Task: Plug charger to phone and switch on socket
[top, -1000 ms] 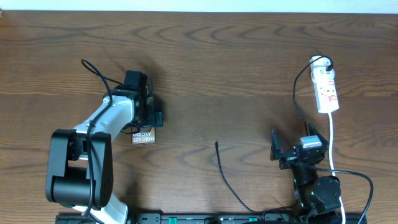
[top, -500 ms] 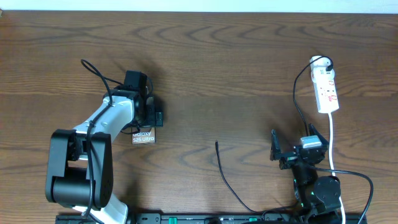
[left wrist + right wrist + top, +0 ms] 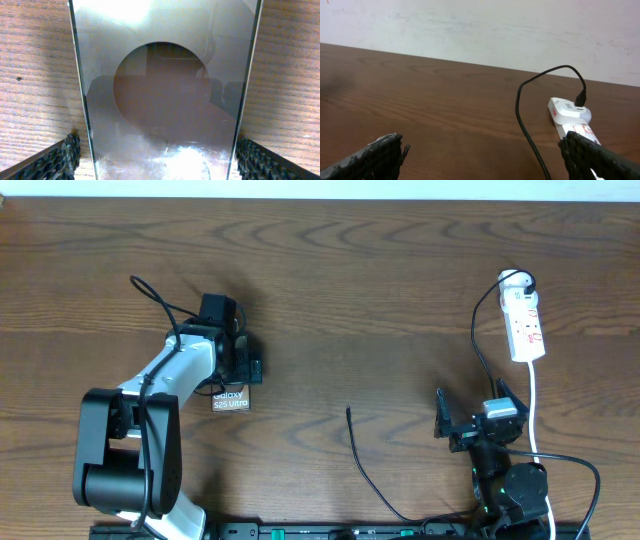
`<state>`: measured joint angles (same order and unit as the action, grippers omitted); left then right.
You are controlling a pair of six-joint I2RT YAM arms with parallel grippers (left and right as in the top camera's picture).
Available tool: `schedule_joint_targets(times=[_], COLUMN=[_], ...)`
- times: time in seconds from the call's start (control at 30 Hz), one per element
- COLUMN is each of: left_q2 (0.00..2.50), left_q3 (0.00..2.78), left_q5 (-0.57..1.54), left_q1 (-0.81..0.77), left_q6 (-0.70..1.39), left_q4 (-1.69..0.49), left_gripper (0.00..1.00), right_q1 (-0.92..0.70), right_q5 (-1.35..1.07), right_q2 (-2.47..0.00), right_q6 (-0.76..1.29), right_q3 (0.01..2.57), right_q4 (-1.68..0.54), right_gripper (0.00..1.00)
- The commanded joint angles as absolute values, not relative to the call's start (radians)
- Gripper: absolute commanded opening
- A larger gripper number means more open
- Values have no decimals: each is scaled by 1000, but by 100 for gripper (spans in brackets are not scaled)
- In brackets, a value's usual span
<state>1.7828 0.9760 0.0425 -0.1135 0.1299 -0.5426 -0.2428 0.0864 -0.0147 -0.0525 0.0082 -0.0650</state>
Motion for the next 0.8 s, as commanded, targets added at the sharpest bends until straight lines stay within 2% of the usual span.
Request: schedule_joint_targets(times=[0.0,0.77], left_q2=[1871,1871], left_q3=[894,894], left_q5=[93,93], left_q1=[-102,-102], left_q6=[129,129], left_q4=[-558,-558], left_gripper=[98,93], right_q1=[-250,-250], right_q5=[92,92], right_q2=[-6,-6], right_q6=[-61,-61], right_q3=[6,6], right_q4=[-67,-67], right_gripper=[99,99])
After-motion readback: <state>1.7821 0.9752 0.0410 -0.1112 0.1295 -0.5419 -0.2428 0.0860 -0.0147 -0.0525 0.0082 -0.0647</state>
